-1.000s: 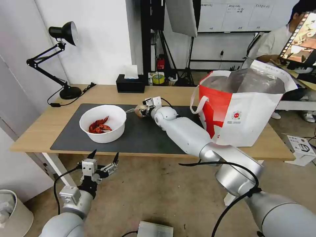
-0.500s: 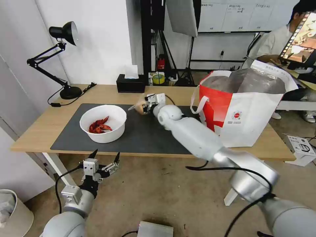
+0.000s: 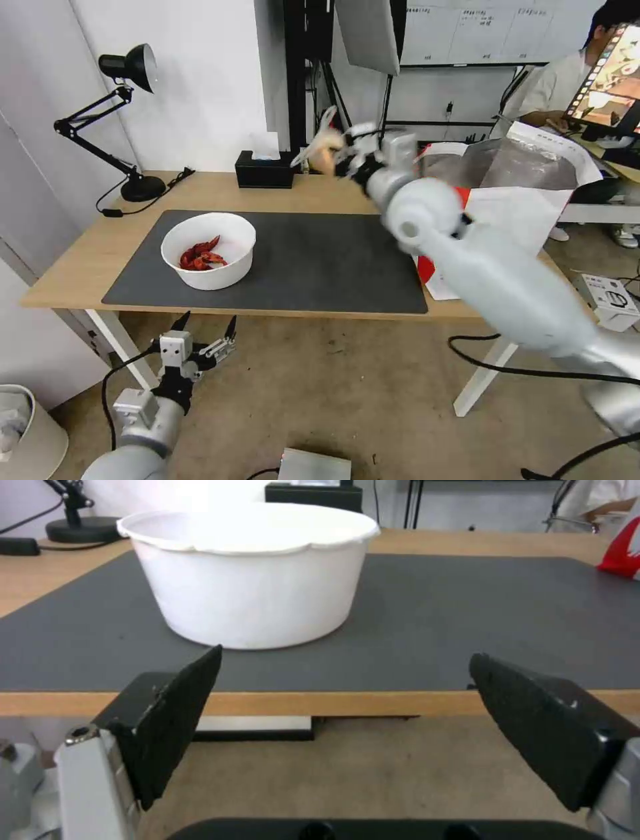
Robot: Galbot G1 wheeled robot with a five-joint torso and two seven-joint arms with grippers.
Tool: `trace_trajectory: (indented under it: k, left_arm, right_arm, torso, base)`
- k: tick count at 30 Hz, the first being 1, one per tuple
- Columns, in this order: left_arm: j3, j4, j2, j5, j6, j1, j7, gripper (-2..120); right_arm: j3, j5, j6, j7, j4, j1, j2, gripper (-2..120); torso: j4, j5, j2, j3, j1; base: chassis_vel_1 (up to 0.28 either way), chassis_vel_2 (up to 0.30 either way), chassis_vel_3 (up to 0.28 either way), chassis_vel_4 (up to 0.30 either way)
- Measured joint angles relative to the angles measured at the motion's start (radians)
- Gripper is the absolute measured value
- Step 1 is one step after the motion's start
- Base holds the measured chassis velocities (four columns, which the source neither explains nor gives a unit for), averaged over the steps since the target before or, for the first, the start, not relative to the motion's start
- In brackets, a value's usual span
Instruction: Pick up the trash from the table and place it into the takeout bag.
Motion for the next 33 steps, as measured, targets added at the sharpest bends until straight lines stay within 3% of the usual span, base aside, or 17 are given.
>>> trace_trajectory:
  k: [1,4,13,21,23,27,33]
  left_arm:
    - [0.000,0.000,0.000,0.000,0.000,0.000,0.000,100]
    - [0.001,-0.009,-0.006,0.007,0.000,0.007,0.001,100]
    - [0.007,-0.018,-0.008,0.019,-0.009,0.007,0.023,100]
    - [0.082,-0.007,0.037,0.012,-0.014,-0.071,0.046,100]
    - [0.093,-0.002,0.047,0.009,-0.013,-0.084,0.047,100]
    - [0.094,-0.001,0.059,0.003,-0.013,-0.092,0.047,100]
    - [0.101,0.005,0.064,-0.002,-0.012,-0.104,0.047,100]
  right_arm:
    - [0.000,0.000,0.000,0.000,0.000,0.000,0.000,4]
    - [0.062,0.021,-0.024,0.027,0.030,-0.010,-0.113,4]
    - [0.158,0.063,-0.044,0.038,0.036,-0.072,-0.234,4]
    - [0.345,0.151,-0.062,0.047,0.038,-0.280,-0.359,4]
    - [0.365,0.158,-0.056,0.048,0.031,-0.312,-0.370,4]
    - [0.374,0.172,-0.041,0.038,-0.005,-0.336,-0.363,4]
    - [0.370,0.178,-0.034,0.045,-0.021,-0.340,-0.349,4]
  torso:
    - [0.0000,0.0000,0.000,0.000,0.000]
    - [-0.0006,0.0001,0.000,0.000,0.000]
    - [-0.0003,-0.0001,0.000,0.000,0.000]
    - [-0.0006,-0.0002,0.000,0.000,0.000]
    - [-0.0012,-0.0005,0.000,0.000,0.000]
    - [0.0001,-0.0003,0.000,0.000,0.000]
    - [-0.0003,-0.0003,0.000,0.000,0.000]
  base:
    - [0.000,0.000,0.000,0.000]
    - [0.000,0.000,0.000,0.000]
    - [0.000,0.000,0.000,0.000]
    - [0.000,0.000,0.000,0.000]
    - [0.000,0.000,0.000,0.000]
    - [0.000,0.000,0.000,0.000]
    - [0.000,0.000,0.000,0.000]
